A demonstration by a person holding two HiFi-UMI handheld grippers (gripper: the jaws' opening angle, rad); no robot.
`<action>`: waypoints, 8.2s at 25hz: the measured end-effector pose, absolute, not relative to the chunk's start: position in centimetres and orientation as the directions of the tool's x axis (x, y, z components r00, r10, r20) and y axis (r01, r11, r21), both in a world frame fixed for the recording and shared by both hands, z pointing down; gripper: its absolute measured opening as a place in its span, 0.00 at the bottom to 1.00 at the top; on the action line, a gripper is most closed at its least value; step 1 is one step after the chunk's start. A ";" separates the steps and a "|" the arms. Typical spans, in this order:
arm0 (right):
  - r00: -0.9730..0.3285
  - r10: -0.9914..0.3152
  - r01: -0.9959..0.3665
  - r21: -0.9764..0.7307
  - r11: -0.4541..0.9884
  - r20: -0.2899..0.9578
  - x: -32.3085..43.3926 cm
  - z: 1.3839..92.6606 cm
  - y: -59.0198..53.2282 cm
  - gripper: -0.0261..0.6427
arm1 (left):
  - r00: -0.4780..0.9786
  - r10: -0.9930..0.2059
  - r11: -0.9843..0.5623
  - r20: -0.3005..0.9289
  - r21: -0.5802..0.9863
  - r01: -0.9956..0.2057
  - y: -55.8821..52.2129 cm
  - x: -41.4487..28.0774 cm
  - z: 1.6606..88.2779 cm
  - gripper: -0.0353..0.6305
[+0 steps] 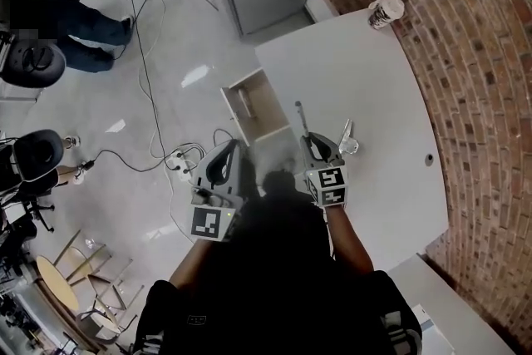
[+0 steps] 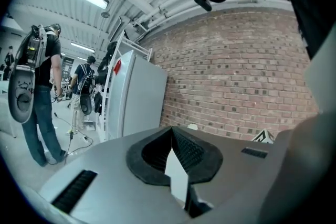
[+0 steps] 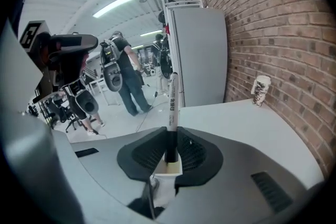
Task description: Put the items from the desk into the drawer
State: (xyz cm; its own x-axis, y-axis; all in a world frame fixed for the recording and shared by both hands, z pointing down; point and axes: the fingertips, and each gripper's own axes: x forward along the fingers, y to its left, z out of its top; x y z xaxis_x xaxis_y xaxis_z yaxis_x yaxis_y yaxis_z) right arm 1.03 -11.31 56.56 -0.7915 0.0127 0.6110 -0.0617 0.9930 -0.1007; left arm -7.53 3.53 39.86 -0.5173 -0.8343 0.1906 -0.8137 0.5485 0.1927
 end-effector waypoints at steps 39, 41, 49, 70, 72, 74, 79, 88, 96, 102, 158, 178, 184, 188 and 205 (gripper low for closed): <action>-0.464 0.074 -0.209 -0.190 0.959 0.883 -10.4 86.2 -2.2 0.13 | -0.421 -0.866 0.489 0.268 0.284 -0.825 9.3 -20.1 50.8 0.06; -0.437 0.081 -0.231 -0.199 0.952 0.896 -10.4 88.4 -1.9 0.13 | -0.413 -0.866 0.487 0.283 0.287 -0.825 9.4 -20.0 52.1 0.06; -0.357 0.060 -0.298 -0.174 0.939 0.932 -10.1 96.4 -2.5 0.13 | -0.385 -0.859 0.488 0.337 0.316 -0.814 9.5 -20.0 58.5 0.06; -0.266 0.042 -0.381 -0.145 0.913 0.963 -9.2 100.9 -2.3 0.15 | -0.309 -0.870 0.446 0.385 0.344 -0.826 11.3 -18.8 62.6 0.06; -0.288 0.040 -0.390 -0.155 0.908 0.957 -9.2 100.1 -2.2 0.15 | -0.307 -0.871 0.442 0.383 0.343 -0.829 11.4 -18.7 62.5 0.06; -0.314 0.036 -0.397 -0.166 0.903 0.949 -9.0 98.7 -2.0 0.15 | -0.310 -0.874 0.441 0.374 0.342 -0.830 11.4 -18.5 61.9 0.06; -0.393 0.014 -0.384 -0.178 0.906 0.919 -8.3 93.1 -1.7 0.08 | -0.322 -0.876 0.444 0.358 0.342 -0.828 11.4 -17.5 59.8 0.06; -0.581 -0.018 -0.320 -0.208 0.924 0.814 -6.1 80.9 -2.2 0.04 | -0.380 -0.883 0.456 0.276 0.309 -0.834 10.2 -12.8 53.7 0.06; -0.774 -0.067 -0.228 -0.179 0.957 0.629 -0.8 66.3 -2.5 0.04 | -0.406 -0.895 0.443 0.184 0.281 -0.851 9.4 -4.8 48.1 0.06; -0.858 -0.131 -0.212 -0.111 0.971 0.497 5.4 56.7 -1.8 0.04 | -0.399 -0.905 0.425 0.147 0.267 -0.865 10.2 1.2 44.9 0.06; -0.606 -0.424 -0.712 -0.221 0.667 0.674 18.8 68.6 -22.5 0.25 | -0.126 -0.987 0.147 0.104 0.232 -0.961 2.4 10.0 39.4 0.06; -0.540 -0.413 -0.796 -0.286 0.534 0.733 18.2 75.0 -26.5 0.28 | -0.193 -0.963 0.231 0.188 0.206 -0.951 5.3 9.3 41.6 0.06; -0.554 -0.401 -0.788 -0.304 0.535 0.729 18.0 75.2 -26.3 0.15 | -0.206 -0.959 0.244 0.193 0.198 -0.949 6.0 9.2 41.7 0.06; -0.579 -0.388 -0.771 -0.326 0.547 0.717 17.7 74.9 -26.0 0.13 | -0.213 -0.959 0.249 0.187 0.198 -0.948 6.2 9.2 41.7 0.06; -0.634 -0.328 -0.638 -0.234 0.733 0.701 18.3 71.4 -20.4 0.08 | -0.304 -0.941 0.330 0.151 0.199 -0.923 9.8 8.4 40.1 0.06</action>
State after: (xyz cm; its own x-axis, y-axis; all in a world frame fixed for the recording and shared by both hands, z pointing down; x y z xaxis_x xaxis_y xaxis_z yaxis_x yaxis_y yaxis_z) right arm 18.34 -20.40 71.35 -0.6335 -0.3276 0.7009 -0.6385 0.7330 -0.2345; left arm 8.41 9.78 40.10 -0.3040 -0.9406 0.1512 -0.9228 0.3302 0.1985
